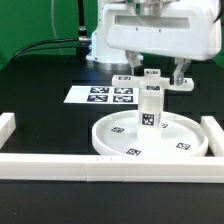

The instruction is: Assemble round table

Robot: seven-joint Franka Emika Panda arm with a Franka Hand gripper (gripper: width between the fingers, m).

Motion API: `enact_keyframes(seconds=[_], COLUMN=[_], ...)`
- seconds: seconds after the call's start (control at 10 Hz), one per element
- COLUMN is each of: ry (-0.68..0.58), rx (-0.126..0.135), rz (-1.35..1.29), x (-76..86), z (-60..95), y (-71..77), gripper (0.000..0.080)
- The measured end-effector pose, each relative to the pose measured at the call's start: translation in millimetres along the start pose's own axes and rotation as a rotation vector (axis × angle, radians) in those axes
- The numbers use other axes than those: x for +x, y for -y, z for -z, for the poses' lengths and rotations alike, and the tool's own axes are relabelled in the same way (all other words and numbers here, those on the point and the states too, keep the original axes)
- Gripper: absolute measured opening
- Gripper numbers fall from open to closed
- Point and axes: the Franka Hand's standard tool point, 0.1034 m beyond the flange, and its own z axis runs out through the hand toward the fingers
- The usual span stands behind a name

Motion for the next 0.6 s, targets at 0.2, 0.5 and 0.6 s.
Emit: enact_keyframes(seconds=[0.2, 0.5, 0.6], ry=[0.004, -0.034, -0.043], rx=[-0.001, -0.01, -0.028], rz=[0.145, 0.472, 0.671], x=[-0.4, 2.1, 1.8], z=[2.0, -1.9, -2.2], y=[0.0, 3.1, 4.6], gripper=[0.0648, 0.0648, 0.0648])
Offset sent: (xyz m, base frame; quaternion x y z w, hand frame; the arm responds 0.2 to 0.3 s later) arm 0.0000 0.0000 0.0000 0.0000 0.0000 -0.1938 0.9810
